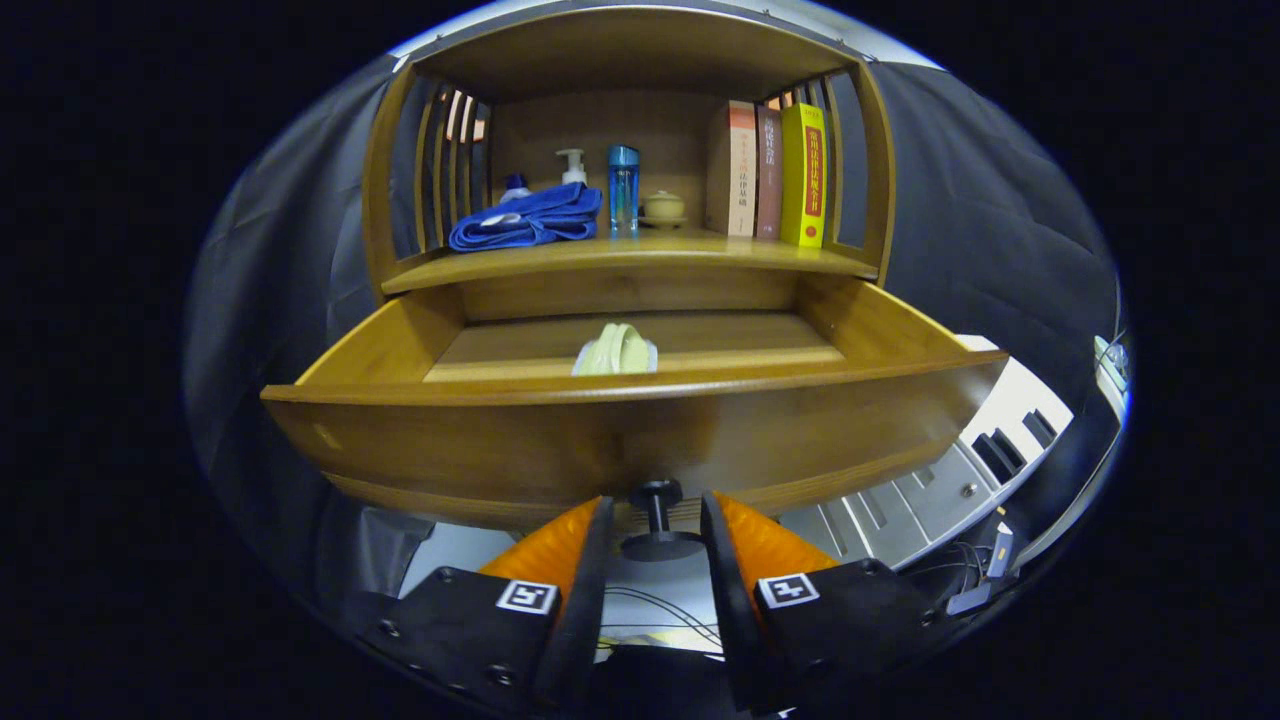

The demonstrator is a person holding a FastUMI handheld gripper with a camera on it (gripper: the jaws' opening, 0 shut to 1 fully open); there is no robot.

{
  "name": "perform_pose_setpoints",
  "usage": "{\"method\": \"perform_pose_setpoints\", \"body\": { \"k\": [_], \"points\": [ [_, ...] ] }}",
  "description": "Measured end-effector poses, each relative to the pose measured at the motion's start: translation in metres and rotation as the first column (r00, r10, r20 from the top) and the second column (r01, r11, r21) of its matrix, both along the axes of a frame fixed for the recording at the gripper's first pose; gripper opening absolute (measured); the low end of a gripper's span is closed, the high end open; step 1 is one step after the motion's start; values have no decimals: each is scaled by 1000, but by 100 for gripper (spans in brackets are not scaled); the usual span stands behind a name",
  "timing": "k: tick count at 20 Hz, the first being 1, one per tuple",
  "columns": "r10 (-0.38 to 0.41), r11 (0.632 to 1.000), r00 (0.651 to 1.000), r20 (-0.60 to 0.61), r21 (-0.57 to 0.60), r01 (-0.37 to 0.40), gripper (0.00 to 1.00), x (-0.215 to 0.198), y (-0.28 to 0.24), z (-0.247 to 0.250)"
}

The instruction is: Pull open the drawer, take out the items inside it, and place them on the countertop above the cabinet.

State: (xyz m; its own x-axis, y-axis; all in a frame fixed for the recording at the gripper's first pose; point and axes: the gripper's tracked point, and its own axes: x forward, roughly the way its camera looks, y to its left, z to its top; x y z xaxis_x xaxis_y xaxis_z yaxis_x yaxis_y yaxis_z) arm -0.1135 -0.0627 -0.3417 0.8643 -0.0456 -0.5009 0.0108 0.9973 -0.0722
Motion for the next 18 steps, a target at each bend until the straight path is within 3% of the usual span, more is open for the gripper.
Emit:
{"method": "perform_pose_setpoints", "body": {
  "k": [5, 7, 13, 18],
  "points": [
    [26, 999, 997, 71, -37, -23, 93, 1, 15, 54],
    [24, 999, 995, 99, -29, -21, 99, 5, 18, 73],
    [30, 999, 987, 158, 35, -36, 99, 26, 35, 123],
    [44, 997, 987, 152, 50, -52, 99, 64, 46, 131]
  ]
}}
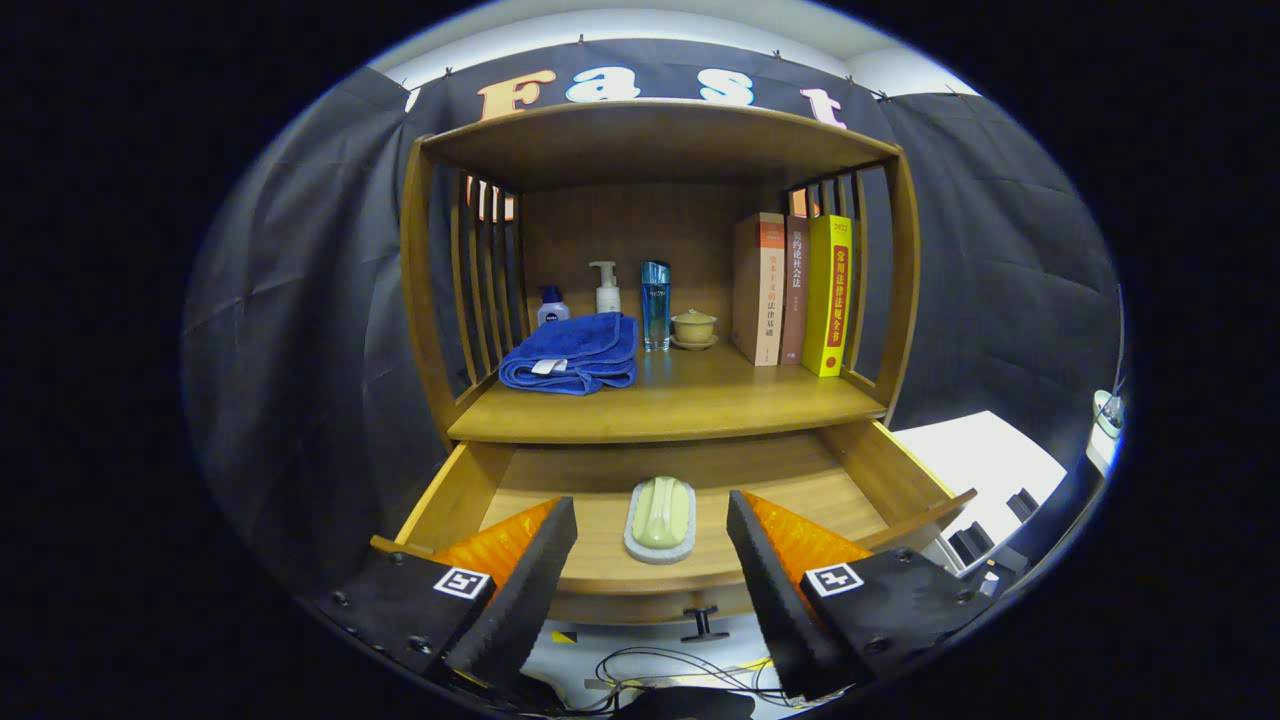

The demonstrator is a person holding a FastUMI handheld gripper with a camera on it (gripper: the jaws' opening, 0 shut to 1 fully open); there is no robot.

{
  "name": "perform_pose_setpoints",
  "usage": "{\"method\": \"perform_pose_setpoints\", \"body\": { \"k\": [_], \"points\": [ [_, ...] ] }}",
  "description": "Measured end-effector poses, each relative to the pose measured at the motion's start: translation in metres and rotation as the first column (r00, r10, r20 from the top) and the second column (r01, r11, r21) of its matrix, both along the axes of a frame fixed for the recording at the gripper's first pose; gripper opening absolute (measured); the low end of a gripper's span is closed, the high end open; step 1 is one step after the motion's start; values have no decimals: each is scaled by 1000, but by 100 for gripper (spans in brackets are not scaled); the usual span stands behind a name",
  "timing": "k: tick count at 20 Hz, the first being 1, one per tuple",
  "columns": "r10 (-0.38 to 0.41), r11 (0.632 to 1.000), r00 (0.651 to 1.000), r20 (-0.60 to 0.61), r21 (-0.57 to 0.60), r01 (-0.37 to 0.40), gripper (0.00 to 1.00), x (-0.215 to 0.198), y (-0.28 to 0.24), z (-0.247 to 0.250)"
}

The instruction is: Pull open the drawer, take out the items inside it, and place them on the countertop above the cabinet.

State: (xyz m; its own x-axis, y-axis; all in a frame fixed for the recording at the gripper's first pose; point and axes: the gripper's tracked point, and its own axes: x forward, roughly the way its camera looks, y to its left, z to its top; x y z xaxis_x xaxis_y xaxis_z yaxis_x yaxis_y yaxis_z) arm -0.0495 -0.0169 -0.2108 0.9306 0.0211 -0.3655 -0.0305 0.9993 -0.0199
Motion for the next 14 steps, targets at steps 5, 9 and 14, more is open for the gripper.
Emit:
{"method": "perform_pose_setpoints", "body": {
  "k": [5, 9, 14],
  "points": [
    [-5, 1000, 996, -90, -27, 2, 99, 43, -1, -35],
    [-2, 1000, 980, -197, -14, -1, 99, 73, 2, -73],
    [-49, 999, 950, -309, -20, 45, 97, 96, -5, -108]
  ]
}}
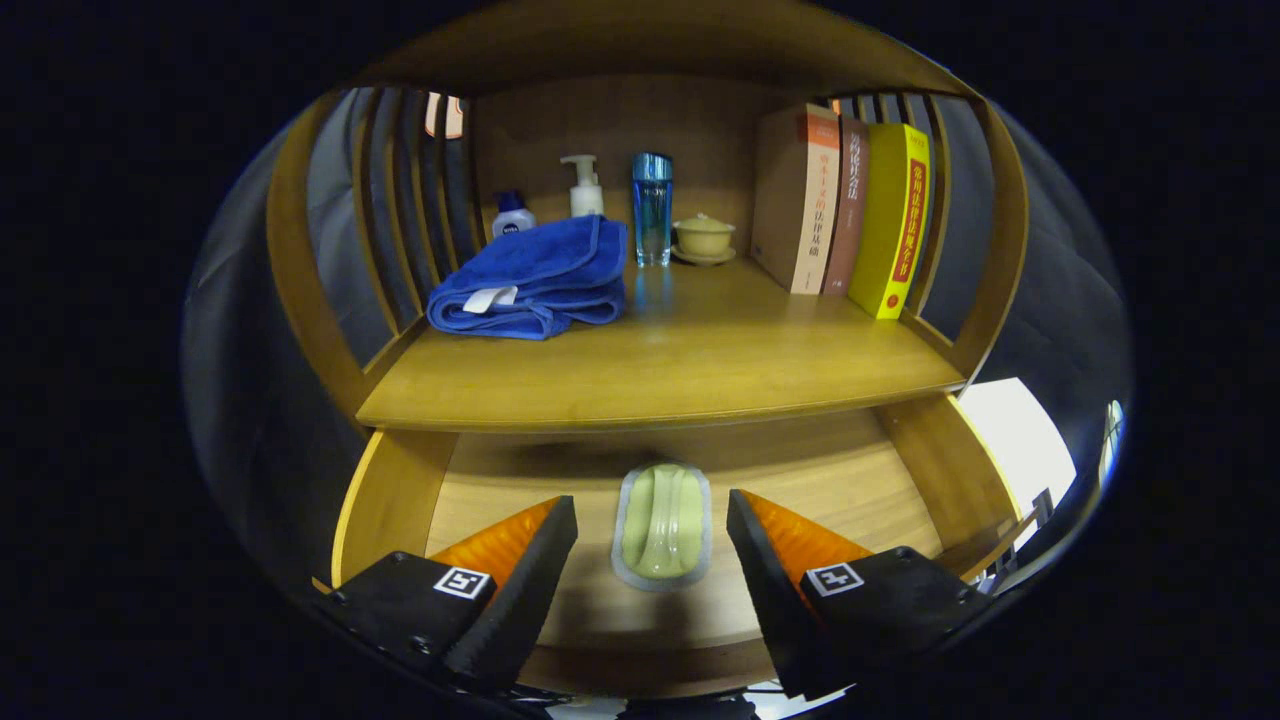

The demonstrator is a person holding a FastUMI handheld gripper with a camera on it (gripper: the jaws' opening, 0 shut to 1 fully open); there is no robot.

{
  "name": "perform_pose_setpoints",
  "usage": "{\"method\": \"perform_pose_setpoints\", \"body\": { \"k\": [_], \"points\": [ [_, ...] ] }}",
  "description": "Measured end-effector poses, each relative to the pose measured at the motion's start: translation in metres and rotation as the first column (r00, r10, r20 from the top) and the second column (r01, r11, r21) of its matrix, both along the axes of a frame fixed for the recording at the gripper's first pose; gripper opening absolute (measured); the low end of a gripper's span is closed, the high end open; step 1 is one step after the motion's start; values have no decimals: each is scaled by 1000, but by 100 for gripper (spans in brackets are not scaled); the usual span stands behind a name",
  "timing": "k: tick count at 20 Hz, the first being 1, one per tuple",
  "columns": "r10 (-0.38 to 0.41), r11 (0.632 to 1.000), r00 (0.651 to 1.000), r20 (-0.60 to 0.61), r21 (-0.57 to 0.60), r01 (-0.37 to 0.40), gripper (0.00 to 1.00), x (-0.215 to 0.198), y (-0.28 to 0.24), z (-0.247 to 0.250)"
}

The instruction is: Pull open the drawer, take out the items inside it, and place them on the countertop above the cabinet.

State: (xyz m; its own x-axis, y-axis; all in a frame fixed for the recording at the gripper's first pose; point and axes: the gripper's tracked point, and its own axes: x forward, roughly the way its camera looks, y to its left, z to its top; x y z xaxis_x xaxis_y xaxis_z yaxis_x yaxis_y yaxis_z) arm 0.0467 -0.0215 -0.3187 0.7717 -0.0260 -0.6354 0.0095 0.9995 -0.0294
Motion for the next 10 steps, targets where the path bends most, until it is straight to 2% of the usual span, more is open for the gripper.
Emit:
{"method": "perform_pose_setpoints", "body": {
  "k": [10],
  "points": [
    [-45, 998, 981, -188, 39, 53, 81, 9, -3, -62]
  ]
}}
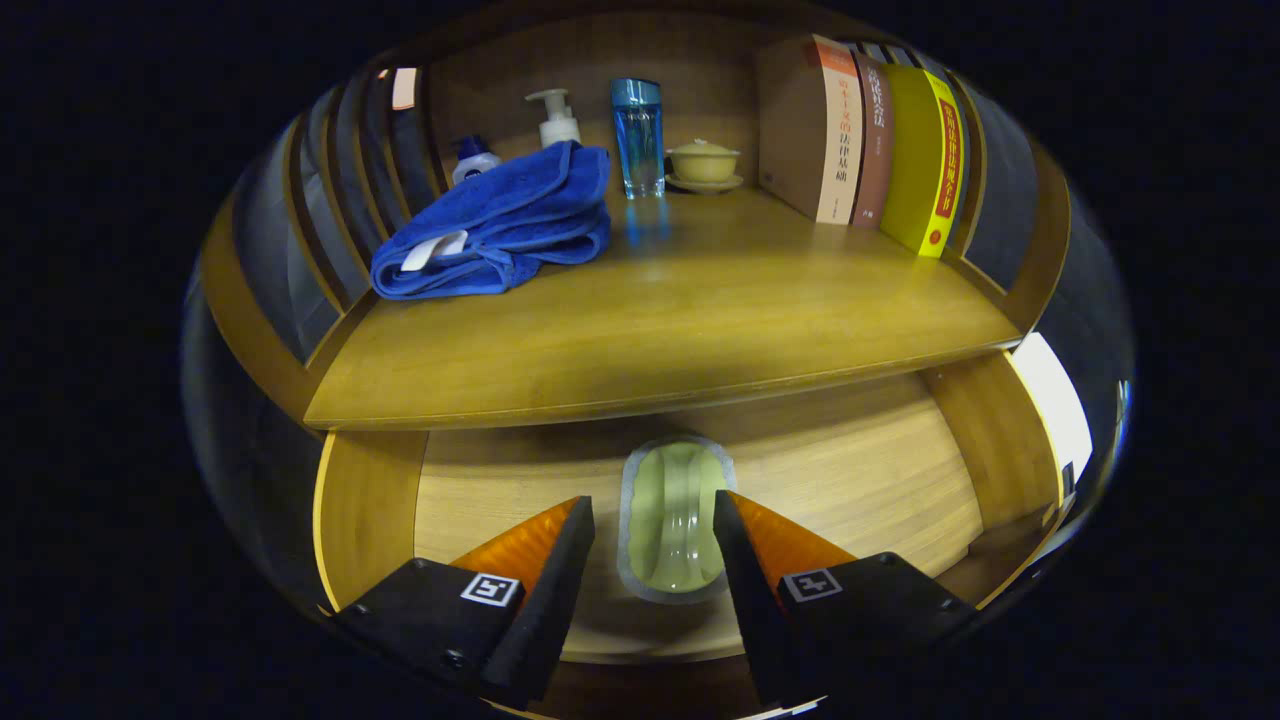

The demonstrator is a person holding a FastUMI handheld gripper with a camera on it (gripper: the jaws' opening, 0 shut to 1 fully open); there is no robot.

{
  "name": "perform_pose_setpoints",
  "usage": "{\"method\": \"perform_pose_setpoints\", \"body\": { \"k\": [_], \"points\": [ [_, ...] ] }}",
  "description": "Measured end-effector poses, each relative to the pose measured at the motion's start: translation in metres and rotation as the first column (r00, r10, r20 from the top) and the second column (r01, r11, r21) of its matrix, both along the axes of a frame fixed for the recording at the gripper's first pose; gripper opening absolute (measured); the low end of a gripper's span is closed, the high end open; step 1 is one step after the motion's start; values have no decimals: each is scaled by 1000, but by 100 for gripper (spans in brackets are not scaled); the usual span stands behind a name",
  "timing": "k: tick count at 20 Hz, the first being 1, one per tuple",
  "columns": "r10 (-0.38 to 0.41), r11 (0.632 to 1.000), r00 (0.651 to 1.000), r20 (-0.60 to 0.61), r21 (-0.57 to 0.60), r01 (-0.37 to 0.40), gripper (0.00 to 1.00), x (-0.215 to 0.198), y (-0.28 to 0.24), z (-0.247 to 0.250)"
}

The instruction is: Pull open the drawer, take out the items inside it, and place them on the countertop above the cabinet.

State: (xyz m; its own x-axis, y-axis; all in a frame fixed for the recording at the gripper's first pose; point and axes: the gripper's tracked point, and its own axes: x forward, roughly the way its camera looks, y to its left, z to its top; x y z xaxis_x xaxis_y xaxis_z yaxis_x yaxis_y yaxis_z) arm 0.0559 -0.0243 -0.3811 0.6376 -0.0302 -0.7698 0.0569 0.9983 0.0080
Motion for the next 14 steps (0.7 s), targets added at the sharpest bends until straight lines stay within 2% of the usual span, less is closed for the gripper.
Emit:
{"method": "perform_pose_setpoints", "body": {
  "k": [1, 4, 8, 14],
  "points": [
    [0, 1000, 1000, -17, 8, 0, 78, -1, 1, -6],
    [-7, 1000, 999, -52, 14, 8, 57, -5, -2, -15],
    [-4, 999, 999, -42, 40, 6, 29, -8, -2, -10],
    [38, 998, 999, 13, 56, -38, 26, -16, 3, 29]
  ]
}}
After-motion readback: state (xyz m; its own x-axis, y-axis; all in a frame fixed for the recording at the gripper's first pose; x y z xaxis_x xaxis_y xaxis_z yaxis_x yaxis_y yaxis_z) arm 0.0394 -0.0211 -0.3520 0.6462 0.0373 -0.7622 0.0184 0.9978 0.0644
